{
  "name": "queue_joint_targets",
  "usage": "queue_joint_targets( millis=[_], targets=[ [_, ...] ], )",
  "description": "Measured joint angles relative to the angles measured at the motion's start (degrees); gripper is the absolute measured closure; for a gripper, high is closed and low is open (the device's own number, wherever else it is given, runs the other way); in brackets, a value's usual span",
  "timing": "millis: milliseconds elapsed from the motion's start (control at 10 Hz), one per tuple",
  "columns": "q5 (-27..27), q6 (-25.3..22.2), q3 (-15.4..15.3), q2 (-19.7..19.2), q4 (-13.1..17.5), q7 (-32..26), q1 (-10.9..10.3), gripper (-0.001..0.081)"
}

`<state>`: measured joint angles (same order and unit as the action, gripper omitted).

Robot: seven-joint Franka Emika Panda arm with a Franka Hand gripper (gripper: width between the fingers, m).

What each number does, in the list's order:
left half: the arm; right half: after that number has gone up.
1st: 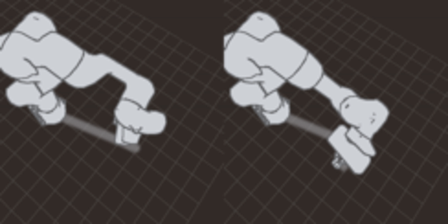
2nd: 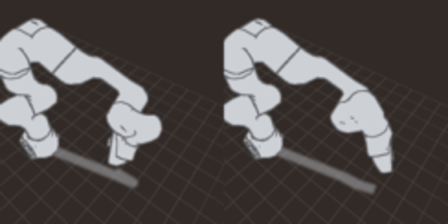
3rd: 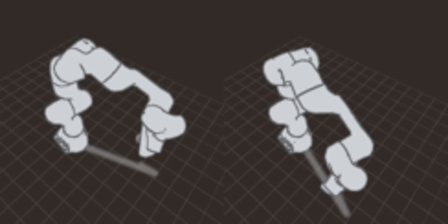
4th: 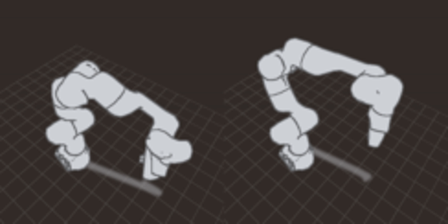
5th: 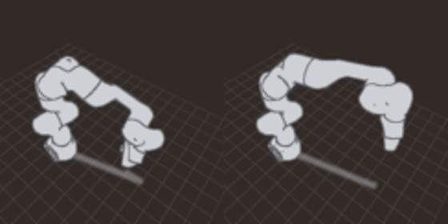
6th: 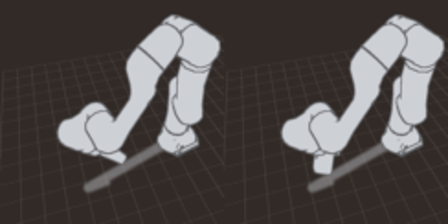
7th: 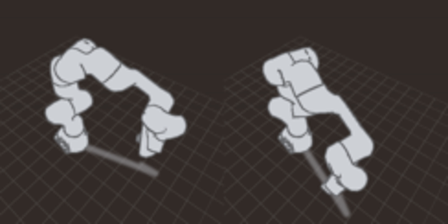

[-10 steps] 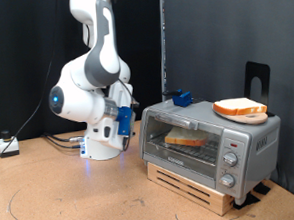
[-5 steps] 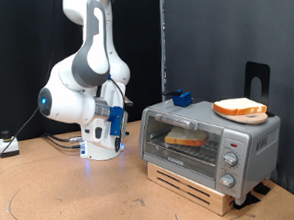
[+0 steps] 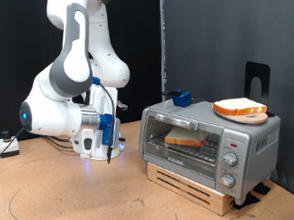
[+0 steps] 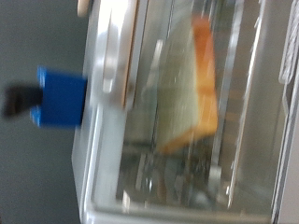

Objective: Make a piece of toast with the oven

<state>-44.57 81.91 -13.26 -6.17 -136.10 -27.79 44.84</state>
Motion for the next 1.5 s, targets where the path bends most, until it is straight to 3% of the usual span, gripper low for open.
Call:
queue_joint_targets(
  millis=[200,500,800,1100,1300,1500],
  targets=[
    [-0.8,0.0,0.2,-1.9,1.3,0.9,0.0,-0.0001],
    [1.6,-4.1,0.1,-4.4,4.6,0.7,0.0,-0.0001],
    [1.6,-1.7,-1.0,-10.4,10.6,1.0,-0.6,-0.0001],
    [-1.6,7.4,-1.4,-13.6,13.5,3.2,-2.1,-0.0001],
    [-1.0,3.4,-1.7,-14.4,14.4,3.2,-2.1,-0.0001],
    [-1.0,2.8,-2.7,-18.4,18.3,4.1,-3.0,-0.0001]
  ],
)
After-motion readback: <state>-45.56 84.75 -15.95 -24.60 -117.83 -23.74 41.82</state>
